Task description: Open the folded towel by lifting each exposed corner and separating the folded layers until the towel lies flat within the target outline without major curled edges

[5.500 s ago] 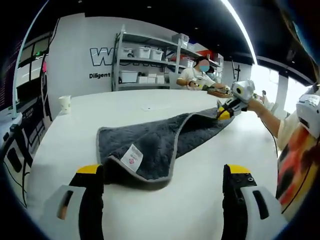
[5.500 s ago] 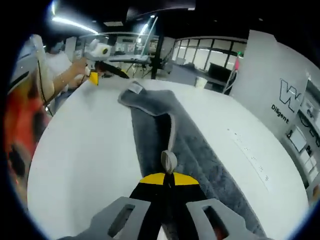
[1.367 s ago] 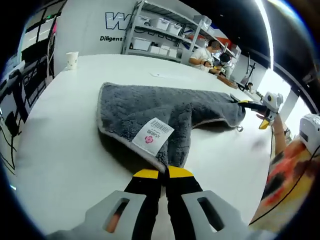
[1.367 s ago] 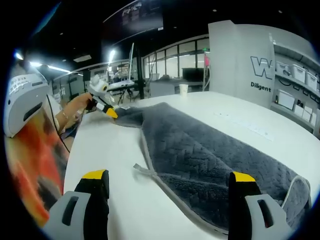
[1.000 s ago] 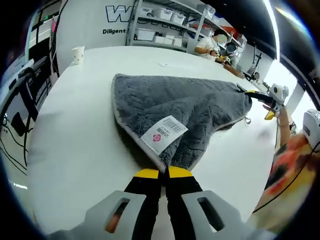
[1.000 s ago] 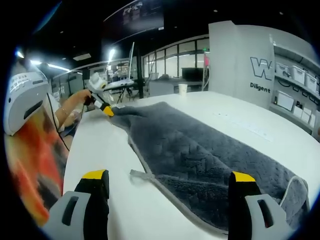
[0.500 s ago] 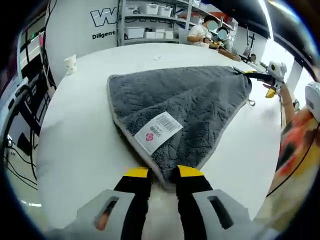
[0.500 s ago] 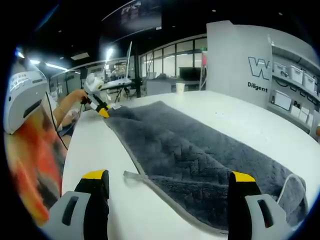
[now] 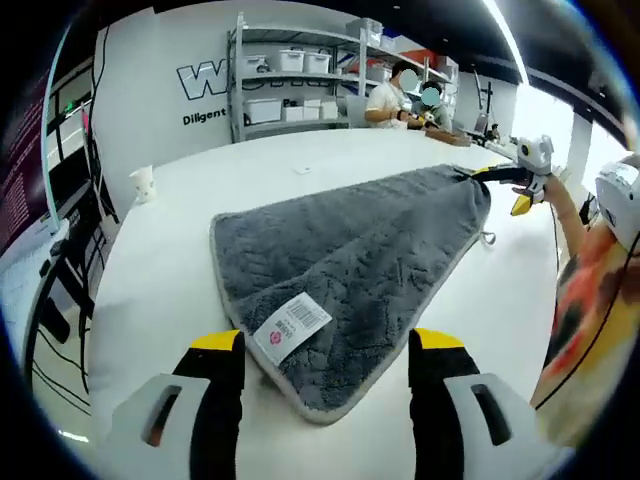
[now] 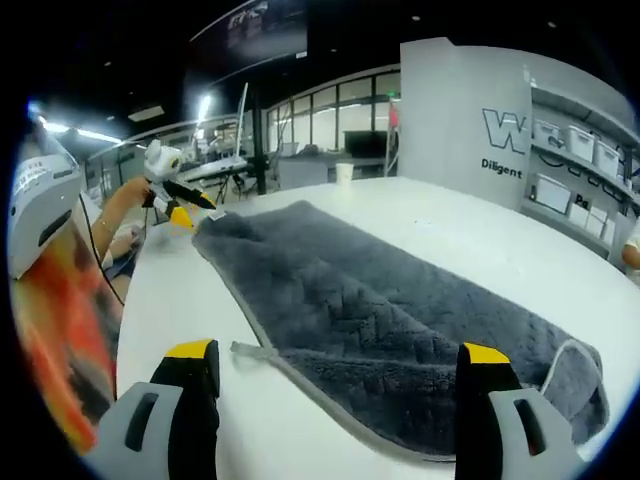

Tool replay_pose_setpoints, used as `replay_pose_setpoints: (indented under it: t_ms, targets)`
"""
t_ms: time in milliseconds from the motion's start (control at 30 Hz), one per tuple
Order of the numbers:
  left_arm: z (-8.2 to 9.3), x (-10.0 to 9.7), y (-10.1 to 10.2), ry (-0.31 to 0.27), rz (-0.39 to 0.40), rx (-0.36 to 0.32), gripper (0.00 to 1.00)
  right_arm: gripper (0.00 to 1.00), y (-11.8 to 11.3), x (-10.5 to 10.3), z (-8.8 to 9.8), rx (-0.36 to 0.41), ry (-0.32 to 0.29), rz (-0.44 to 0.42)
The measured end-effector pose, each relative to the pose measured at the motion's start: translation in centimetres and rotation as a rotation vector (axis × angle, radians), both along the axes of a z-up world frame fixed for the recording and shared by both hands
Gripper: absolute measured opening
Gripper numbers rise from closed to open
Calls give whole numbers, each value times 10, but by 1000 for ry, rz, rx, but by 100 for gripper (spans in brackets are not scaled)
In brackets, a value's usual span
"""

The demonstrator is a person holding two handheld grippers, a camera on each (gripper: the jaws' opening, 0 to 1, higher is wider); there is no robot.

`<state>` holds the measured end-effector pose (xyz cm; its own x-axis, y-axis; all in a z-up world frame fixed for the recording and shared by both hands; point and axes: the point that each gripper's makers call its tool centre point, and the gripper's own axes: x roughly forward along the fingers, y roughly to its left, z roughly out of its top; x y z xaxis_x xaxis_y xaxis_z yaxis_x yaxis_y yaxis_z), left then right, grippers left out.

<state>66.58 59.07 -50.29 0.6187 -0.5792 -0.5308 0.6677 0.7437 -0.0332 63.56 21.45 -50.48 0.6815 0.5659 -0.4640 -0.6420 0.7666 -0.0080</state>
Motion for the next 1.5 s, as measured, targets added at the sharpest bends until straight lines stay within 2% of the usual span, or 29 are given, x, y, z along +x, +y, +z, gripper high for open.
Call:
replay_pose_setpoints:
  t_ms: [100,133,167,200,300,400,467,500,567,700,867,967,1000,1067,1200,1233,1267,1333,1367,1433,1500]
  targets:
    - [10,8,-12,-72,-21,-59,96,96,-10,5,5,-16,-21,-43]
    - [10,9,-14,-90,-33,-57,98,96,-13,6,6,-19,-26,-56]
    - [7,10,-15,-87,-41,-29,96,96,-24,11,7,-35,-28,-113]
    - [5,11,-17,-84,-43,-29,99,96,-31,16,8,-43,-33,-154]
    - [1,15,-20,-71,-51,-38,100,93,-63,29,9,-119,-72,-291]
    - [-2,19,-21,-67,-50,-39,100,87,-95,43,17,-188,-124,-424]
    - [-4,21,-22,-65,-46,-45,100,81,-108,49,22,-195,-150,-485]
    - [-5,22,-22,-65,-45,-49,100,79,-123,57,28,-192,-170,-551]
    - [-6,22,-24,-60,-50,-56,100,75,-139,66,29,-225,-164,-609]
    - [-10,23,-26,-52,-56,-60,100,65,-159,83,14,-328,-120,-657]
    - [-11,23,-26,-50,-49,-72,100,52,-166,100,0,-389,-91,-668]
    - [-11,23,-22,-54,-33,-80,100,53,-174,105,-6,-482,-68,-669]
    - [-11,22,-21,-53,-29,-84,99,54,-174,105,-7,-491,-67,-667]
    - [-4,20,-24,-45,-30,-146,98,53,-178,108,-12,-564,-63,-664]
    - [4,17,-26,-65,-42,-179,98,47,-187,108,-24,-619,-26,-678]
    - [5,17,-25,-71,-41,-179,98,43,-190,105,-27,-644,-9,-678]
    - [5,18,-25,-76,-39,-180,98,36,-192,103,-30,-652,1,-671]
    - [6,18,-24,-77,-38,-190,98,21,-192,100,-32,-634,9,-663]
    - [6,18,-25,-73,-41,-194,98,12,-193,98,-30,-618,4,-668]
    - [4,17,-25,-68,-41,-192,98,0,-198,95,-27,-621,-11,-684]
    - [2,18,-25,-65,-41,-183,98,0,-206,91,-22,-615,-26,-710]
